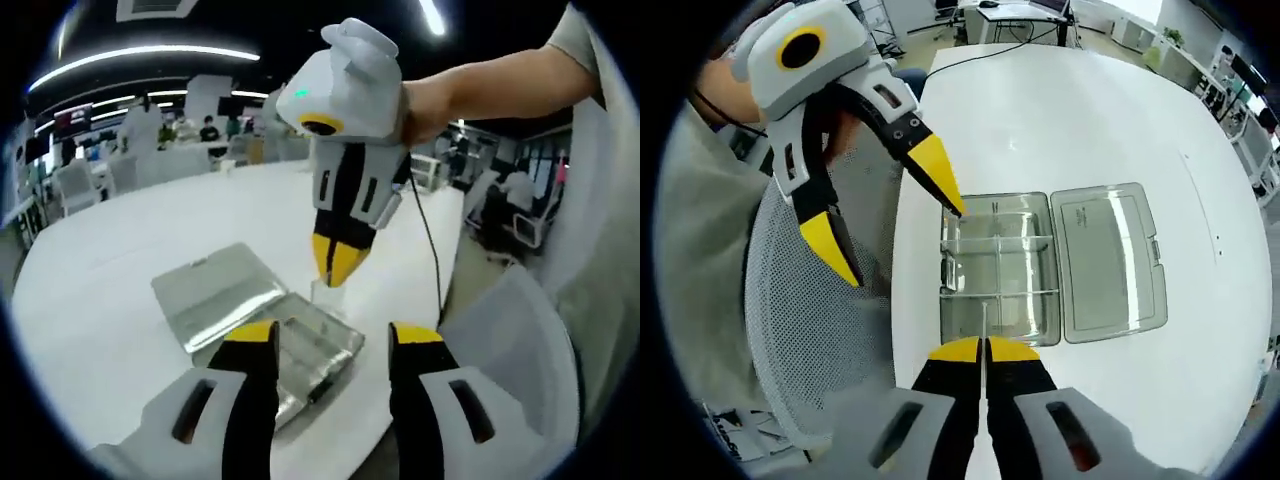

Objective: Insert the divider into the dual guide fixture by aligning both edges with the guide slots and pushing it downward to the bottom, including one-sided entry, uneven engagement, binding, and posture correction.

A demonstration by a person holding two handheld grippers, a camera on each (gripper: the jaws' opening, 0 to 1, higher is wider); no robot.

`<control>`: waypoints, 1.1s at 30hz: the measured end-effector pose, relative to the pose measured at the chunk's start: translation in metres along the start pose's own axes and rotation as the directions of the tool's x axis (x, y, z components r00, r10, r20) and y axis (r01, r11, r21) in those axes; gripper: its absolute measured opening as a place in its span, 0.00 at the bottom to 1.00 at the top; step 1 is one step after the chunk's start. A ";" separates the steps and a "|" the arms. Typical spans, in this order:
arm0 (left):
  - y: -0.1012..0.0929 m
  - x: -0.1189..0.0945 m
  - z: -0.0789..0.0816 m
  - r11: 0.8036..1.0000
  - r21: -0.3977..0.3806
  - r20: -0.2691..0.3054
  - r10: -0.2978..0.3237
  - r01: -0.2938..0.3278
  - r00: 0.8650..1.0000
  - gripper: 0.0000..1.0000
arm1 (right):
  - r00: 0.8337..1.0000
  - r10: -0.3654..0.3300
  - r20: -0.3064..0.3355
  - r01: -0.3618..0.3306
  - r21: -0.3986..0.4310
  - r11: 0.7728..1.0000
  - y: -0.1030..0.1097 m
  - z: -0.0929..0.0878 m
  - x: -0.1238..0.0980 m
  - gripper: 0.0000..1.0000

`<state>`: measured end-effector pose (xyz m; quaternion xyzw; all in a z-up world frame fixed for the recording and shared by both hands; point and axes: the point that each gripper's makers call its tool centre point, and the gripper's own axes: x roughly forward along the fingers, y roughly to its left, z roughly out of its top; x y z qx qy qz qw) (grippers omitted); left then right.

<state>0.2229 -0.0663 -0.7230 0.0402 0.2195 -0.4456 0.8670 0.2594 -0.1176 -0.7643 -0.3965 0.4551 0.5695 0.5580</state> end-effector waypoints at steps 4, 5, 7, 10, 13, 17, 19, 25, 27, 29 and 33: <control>0.003 -0.001 -0.005 1.000 -0.003 -0.015 0.012 -0.012 1.000 0.50 | 1.000 -0.010 -0.010 0.010 0.011 1.000 -0.006 -0.001 0.003 0.00; 0.004 -0.001 -0.006 1.000 -0.009 -0.018 0.016 -0.016 1.000 0.51 | 1.000 -0.008 -0.013 0.008 0.008 1.000 -0.006 0.000 0.004 0.00; 0.005 -0.001 -0.006 1.000 -0.011 -0.019 0.018 -0.018 1.000 0.52 | 1.000 -0.011 -0.021 0.011 0.003 1.000 -0.007 0.000 0.006 0.00; 0.005 0.000 -0.006 1.000 -0.006 -0.017 0.027 -0.027 0.999 0.56 | 1.000 -0.006 -0.026 0.006 -0.001 1.000 -0.008 0.001 0.009 0.00; 0.005 0.001 -0.006 0.999 -0.006 -0.020 0.031 -0.032 0.999 0.59 | 1.000 -0.004 -0.030 0.004 -0.002 1.000 -0.008 0.002 0.012 0.00; 0.005 0.002 -0.008 0.999 -0.013 -0.021 0.039 -0.039 0.999 0.62 | 0.999 -0.001 -0.037 0.001 -0.005 1.000 -0.009 0.002 0.015 0.00; 0.006 0.002 -0.010 0.999 -0.014 -0.024 0.043 -0.043 0.999 0.62 | 0.999 0.003 -0.040 -0.003 -0.008 1.000 -0.008 0.002 0.017 0.00; 0.006 0.002 -0.015 0.999 -0.030 -0.027 0.045 -0.046 0.999 0.62 | 0.999 0.005 -0.049 -0.006 -0.015 1.000 -0.010 0.001 0.021 0.00; 0.006 0.002 -0.016 0.998 -0.034 -0.028 0.045 -0.045 0.999 0.62 | 0.999 0.007 -0.047 -0.008 -0.013 1.000 -0.009 0.001 0.022 0.00; 0.007 0.002 -0.017 0.998 -0.036 -0.030 0.045 -0.046 0.999 0.62 | 0.999 0.010 -0.053 -0.011 -0.017 1.000 -0.009 0.000 0.024 0.00; 0.008 0.003 -0.017 0.998 -0.042 -0.028 0.047 -0.049 0.998 0.62 | 0.998 0.014 -0.054 -0.015 -0.012 1.000 -0.009 0.000 0.026 0.00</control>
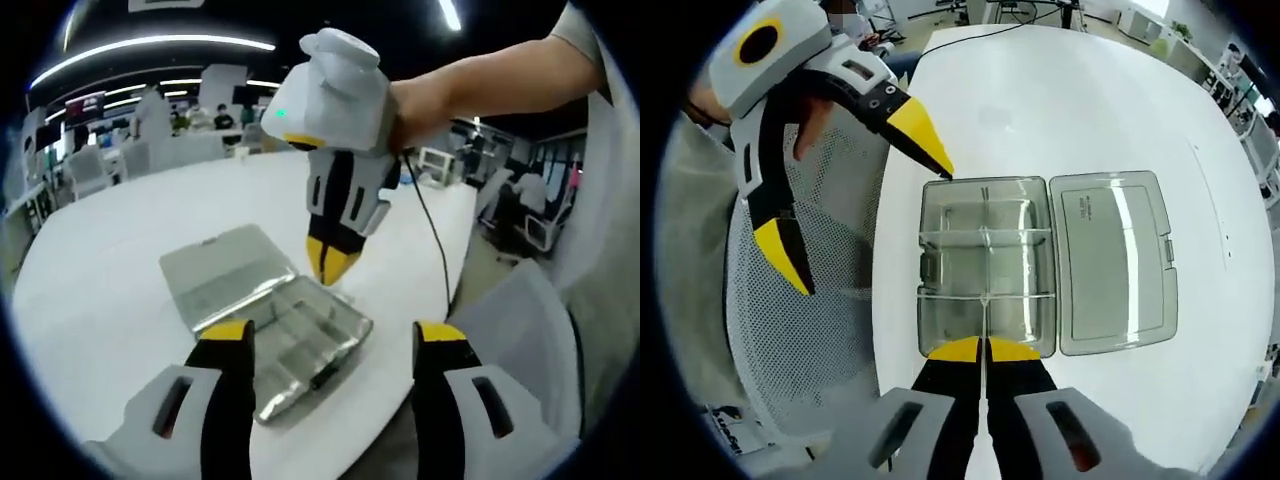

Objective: Insert the divider into the dual guide fixture by aligning both edges with the guide slots and pushing it downward to the bottom, including one-sided entry, uneven engagement, binding, and posture correction.

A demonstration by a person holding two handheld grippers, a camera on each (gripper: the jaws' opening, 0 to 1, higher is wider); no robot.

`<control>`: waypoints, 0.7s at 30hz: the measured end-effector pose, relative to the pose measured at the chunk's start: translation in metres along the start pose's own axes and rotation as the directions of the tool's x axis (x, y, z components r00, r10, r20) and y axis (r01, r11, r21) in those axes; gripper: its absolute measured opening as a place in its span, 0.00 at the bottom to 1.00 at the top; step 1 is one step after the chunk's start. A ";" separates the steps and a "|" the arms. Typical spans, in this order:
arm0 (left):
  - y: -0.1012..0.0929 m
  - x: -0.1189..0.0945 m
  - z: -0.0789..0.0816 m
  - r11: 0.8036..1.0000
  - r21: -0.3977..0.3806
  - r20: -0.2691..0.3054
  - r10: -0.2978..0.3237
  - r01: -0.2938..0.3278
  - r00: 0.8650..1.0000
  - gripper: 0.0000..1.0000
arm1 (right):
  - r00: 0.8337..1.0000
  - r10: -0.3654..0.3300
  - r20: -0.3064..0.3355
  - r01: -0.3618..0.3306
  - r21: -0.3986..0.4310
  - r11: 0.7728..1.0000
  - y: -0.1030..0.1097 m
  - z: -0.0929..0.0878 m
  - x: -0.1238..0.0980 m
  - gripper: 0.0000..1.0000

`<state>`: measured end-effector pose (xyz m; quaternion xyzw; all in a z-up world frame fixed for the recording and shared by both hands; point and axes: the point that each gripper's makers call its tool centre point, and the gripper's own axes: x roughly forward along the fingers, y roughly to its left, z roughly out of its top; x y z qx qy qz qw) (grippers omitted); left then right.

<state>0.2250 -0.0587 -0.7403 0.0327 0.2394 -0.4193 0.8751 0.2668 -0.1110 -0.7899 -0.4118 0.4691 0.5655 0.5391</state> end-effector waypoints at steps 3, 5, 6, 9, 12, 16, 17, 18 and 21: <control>0.001 0.000 0.000 1.000 0.000 0.000 0.000 0.000 1.000 0.62 | 1.000 0.000 -0.006 0.000 -0.009 1.000 0.000 -0.001 0.001 0.00; 0.001 0.000 0.000 1.000 -0.002 0.000 0.001 -0.001 1.000 0.62 | 1.000 0.000 -0.006 0.000 -0.008 1.000 -0.001 -0.001 0.002 0.00; 0.001 0.000 0.000 1.000 -0.003 0.001 0.000 0.000 1.000 0.62 | 1.000 0.002 -0.007 -0.002 -0.008 1.000 0.000 -0.001 0.003 0.00; 0.001 0.000 0.000 1.000 -0.003 0.000 0.000 0.000 1.000 0.62 | 1.000 0.002 -0.014 -0.002 -0.018 1.000 0.000 -0.001 0.005 0.00; 0.001 0.000 0.000 1.000 -0.005 -0.001 0.000 0.000 1.000 0.62 | 1.000 -0.005 -0.026 0.004 -0.037 0.999 -0.001 -0.001 0.007 0.00; 0.001 -0.001 -0.001 1.000 -0.007 -0.001 0.001 -0.001 1.000 0.62 | 0.999 -0.003 -0.033 0.001 -0.038 0.999 0.000 0.000 0.007 0.00; 0.001 -0.001 -0.001 1.000 -0.007 0.000 0.003 -0.003 1.000 0.62 | 0.999 -0.002 -0.038 0.001 -0.039 0.999 -0.001 -0.001 0.008 0.00; 0.001 -0.001 -0.001 1.000 -0.008 0.000 0.003 -0.003 1.000 0.62 | 0.999 -0.002 -0.039 0.001 -0.038 0.999 -0.001 0.000 0.008 0.00; 0.001 -0.001 -0.001 1.000 -0.007 0.002 0.002 -0.002 1.000 0.62 | 0.999 0.001 -0.048 -0.002 -0.034 0.999 0.000 0.000 0.009 0.00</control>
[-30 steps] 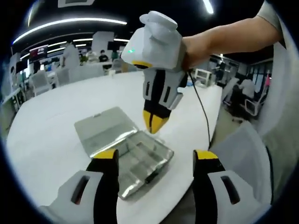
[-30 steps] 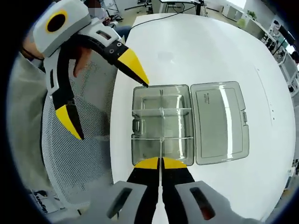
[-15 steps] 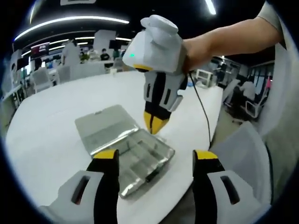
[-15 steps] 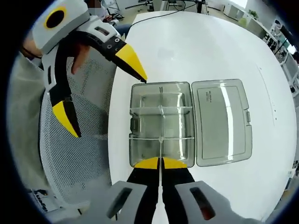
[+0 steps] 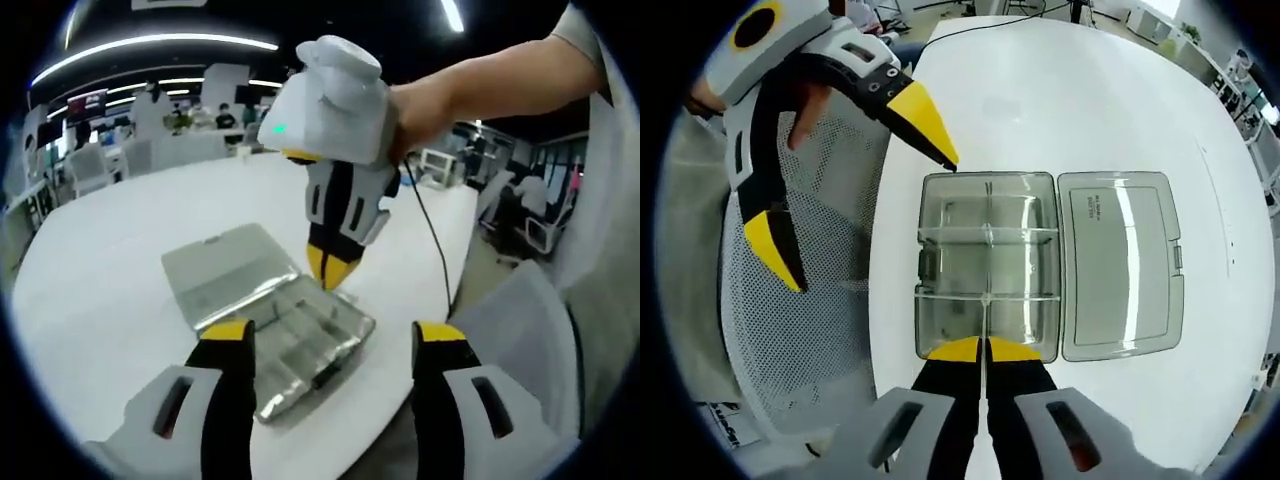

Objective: Insert the divider into the dual guide fixture by aligning both edges with the guide slots and pushing it downward to the bottom, including one-sided entry, uneven engagement, binding, and posture correction.

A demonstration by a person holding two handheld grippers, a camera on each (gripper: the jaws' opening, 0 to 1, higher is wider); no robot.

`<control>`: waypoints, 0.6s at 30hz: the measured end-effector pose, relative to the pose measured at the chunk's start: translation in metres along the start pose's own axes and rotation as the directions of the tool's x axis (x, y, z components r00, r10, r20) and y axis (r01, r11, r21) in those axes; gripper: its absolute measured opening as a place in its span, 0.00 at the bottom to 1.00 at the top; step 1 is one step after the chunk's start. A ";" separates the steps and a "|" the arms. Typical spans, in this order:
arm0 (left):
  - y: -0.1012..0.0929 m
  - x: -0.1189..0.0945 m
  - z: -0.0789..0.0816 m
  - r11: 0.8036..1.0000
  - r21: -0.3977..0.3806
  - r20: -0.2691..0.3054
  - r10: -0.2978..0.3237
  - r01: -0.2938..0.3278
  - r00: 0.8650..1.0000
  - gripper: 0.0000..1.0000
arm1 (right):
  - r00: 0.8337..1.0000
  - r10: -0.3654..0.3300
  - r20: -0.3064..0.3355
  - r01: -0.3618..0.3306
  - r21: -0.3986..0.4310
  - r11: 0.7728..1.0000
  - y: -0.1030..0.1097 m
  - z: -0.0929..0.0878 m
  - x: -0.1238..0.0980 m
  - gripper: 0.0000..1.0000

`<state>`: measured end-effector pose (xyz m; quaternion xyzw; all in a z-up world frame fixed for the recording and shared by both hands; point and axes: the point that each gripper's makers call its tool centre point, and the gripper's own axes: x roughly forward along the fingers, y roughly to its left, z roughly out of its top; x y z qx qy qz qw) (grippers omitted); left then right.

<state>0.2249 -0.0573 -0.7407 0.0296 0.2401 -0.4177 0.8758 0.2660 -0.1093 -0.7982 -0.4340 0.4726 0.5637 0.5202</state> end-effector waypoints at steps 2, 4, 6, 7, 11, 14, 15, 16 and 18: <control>0.000 0.000 0.000 1.000 -0.001 0.001 0.001 -0.001 1.000 0.62 | 1.000 0.001 -0.003 -0.001 0.001 1.000 0.000 0.000 0.001 0.00; 0.001 -0.001 0.000 1.000 -0.001 0.001 0.002 -0.002 1.000 0.62 | 1.000 -0.001 -0.008 0.001 -0.006 1.000 -0.001 -0.001 0.002 0.00; 0.000 -0.001 0.001 1.000 -0.002 0.001 0.002 -0.002 1.000 0.61 | 1.000 0.001 -0.009 -0.001 -0.003 1.000 0.000 -0.001 0.003 0.00; 0.001 -0.002 0.001 1.000 -0.001 0.001 0.002 -0.002 1.000 0.61 | 1.000 0.001 -0.010 -0.001 -0.004 1.000 0.000 -0.001 0.003 0.00; 0.002 -0.003 0.001 1.000 -0.002 0.001 0.005 -0.005 1.000 0.61 | 1.000 -0.005 -0.018 0.005 -0.017 1.000 0.001 -0.002 0.006 0.00; 0.001 -0.003 0.001 1.000 -0.002 0.000 0.005 -0.005 1.000 0.61 | 1.000 -0.004 -0.014 0.003 -0.010 1.000 0.000 -0.003 0.008 0.00; 0.001 -0.003 0.001 1.000 -0.002 -0.001 0.005 -0.005 1.000 0.61 | 1.000 -0.003 -0.013 0.003 -0.011 1.000 0.000 -0.003 0.009 0.00; 0.002 -0.003 0.001 1.000 -0.002 -0.001 0.006 -0.006 1.000 0.61 | 1.000 -0.003 -0.012 0.003 -0.011 1.000 0.000 -0.003 0.009 0.00; 0.002 -0.004 0.000 1.000 -0.002 -0.003 0.007 -0.007 1.000 0.61 | 1.000 -0.006 -0.015 0.005 -0.020 1.000 0.000 -0.003 0.010 0.00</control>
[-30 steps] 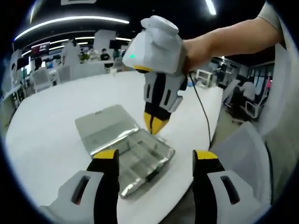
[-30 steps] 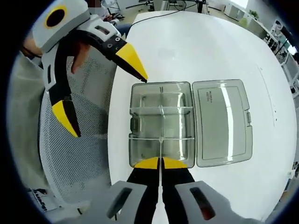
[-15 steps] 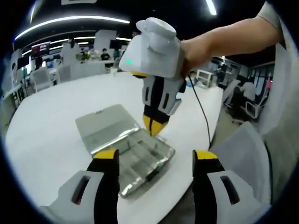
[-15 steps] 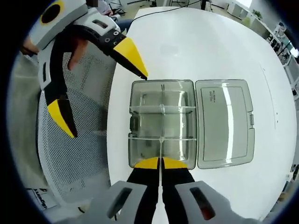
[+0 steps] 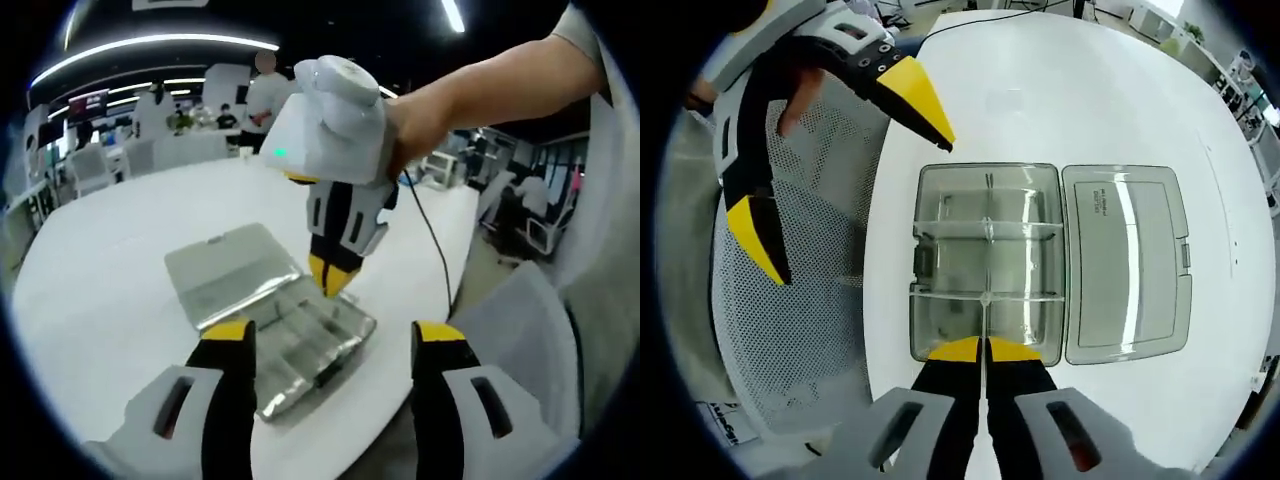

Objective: Insert the divider into the dual guide fixture by aligning both edges with the guide slots and pushing it downward to the bottom, including one-sided entry, uneven engagement, binding, and posture correction.

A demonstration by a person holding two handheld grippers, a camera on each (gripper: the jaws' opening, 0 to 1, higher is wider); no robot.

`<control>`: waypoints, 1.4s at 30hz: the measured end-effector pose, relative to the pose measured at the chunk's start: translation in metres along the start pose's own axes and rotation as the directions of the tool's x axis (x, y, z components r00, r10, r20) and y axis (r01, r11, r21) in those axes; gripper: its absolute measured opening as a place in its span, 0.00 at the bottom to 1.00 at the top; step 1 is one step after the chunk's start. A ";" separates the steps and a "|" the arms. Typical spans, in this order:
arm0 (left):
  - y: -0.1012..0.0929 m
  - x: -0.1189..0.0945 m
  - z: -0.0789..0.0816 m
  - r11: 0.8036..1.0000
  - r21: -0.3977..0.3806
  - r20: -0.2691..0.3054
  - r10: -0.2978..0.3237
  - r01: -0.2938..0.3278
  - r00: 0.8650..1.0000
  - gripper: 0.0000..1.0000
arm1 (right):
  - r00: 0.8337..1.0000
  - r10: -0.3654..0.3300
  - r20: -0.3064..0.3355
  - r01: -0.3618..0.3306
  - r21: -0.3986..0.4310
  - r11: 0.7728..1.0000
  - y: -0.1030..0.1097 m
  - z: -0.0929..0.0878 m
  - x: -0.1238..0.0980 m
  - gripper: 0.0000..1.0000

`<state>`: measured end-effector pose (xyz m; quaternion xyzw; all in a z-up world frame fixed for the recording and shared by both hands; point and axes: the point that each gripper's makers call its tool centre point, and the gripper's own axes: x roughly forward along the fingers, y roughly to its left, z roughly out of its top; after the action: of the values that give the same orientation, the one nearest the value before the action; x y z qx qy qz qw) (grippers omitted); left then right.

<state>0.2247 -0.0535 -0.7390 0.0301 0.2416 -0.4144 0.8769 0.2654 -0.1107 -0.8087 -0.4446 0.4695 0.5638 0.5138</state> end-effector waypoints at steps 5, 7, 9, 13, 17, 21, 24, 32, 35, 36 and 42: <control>0.000 0.000 0.000 1.000 -0.002 -0.001 -0.001 0.001 1.000 0.61 | 1.000 0.001 -0.001 -0.001 -0.002 1.000 -0.003 -0.002 0.004 0.00; 0.000 0.000 0.000 1.000 -0.002 -0.001 0.000 0.000 1.000 0.61 | 1.000 0.001 -0.003 -0.001 -0.005 1.000 -0.003 -0.003 0.005 0.00; 0.000 0.000 0.001 1.000 -0.002 -0.001 0.000 0.000 1.000 0.61 | 1.000 0.001 -0.004 -0.002 -0.006 1.000 -0.003 -0.004 0.007 0.00; 0.001 0.000 0.000 1.000 -0.007 -0.002 0.000 0.000 1.000 0.61 | 1.000 0.003 -0.006 -0.003 -0.011 1.000 -0.003 -0.005 0.009 0.00; 0.001 0.000 -0.001 1.000 -0.009 -0.004 0.001 -0.001 1.000 0.61 | 1.000 0.004 -0.006 -0.004 -0.016 1.000 -0.003 -0.006 0.012 0.00; 0.001 0.000 -0.002 1.000 -0.013 -0.004 0.002 -0.002 1.000 0.61 | 1.000 0.008 -0.008 -0.008 -0.023 1.000 -0.002 -0.006 0.014 0.00; 0.002 0.001 -0.002 1.000 -0.015 -0.002 0.003 -0.003 1.000 0.61 | 1.000 0.013 -0.009 -0.013 -0.019 1.000 -0.003 -0.006 0.016 0.00; 0.001 0.001 -0.001 1.000 -0.016 0.000 0.003 -0.003 1.000 0.61 | 1.000 0.014 -0.014 -0.015 -0.023 1.000 -0.002 -0.006 0.020 0.00; 0.000 0.000 0.000 1.000 -0.016 0.000 0.001 -0.001 1.000 0.60 | 1.000 0.014 -0.015 -0.014 -0.023 1.000 -0.001 -0.006 0.021 0.00; 0.000 0.000 0.000 1.000 -0.016 -0.001 0.002 -0.002 1.000 0.60 | 1.000 0.014 -0.015 -0.014 -0.023 1.000 0.000 -0.006 0.021 0.00; 0.000 0.000 0.000 1.000 -0.018 -0.001 0.002 -0.002 1.000 0.60 | 1.000 0.012 -0.015 -0.013 -0.025 1.000 -0.002 -0.007 0.026 0.00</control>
<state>0.2251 -0.0538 -0.7392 0.0227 0.2457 -0.4112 0.8775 0.2653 -0.1134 -0.8351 -0.4523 0.4692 0.5693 0.5011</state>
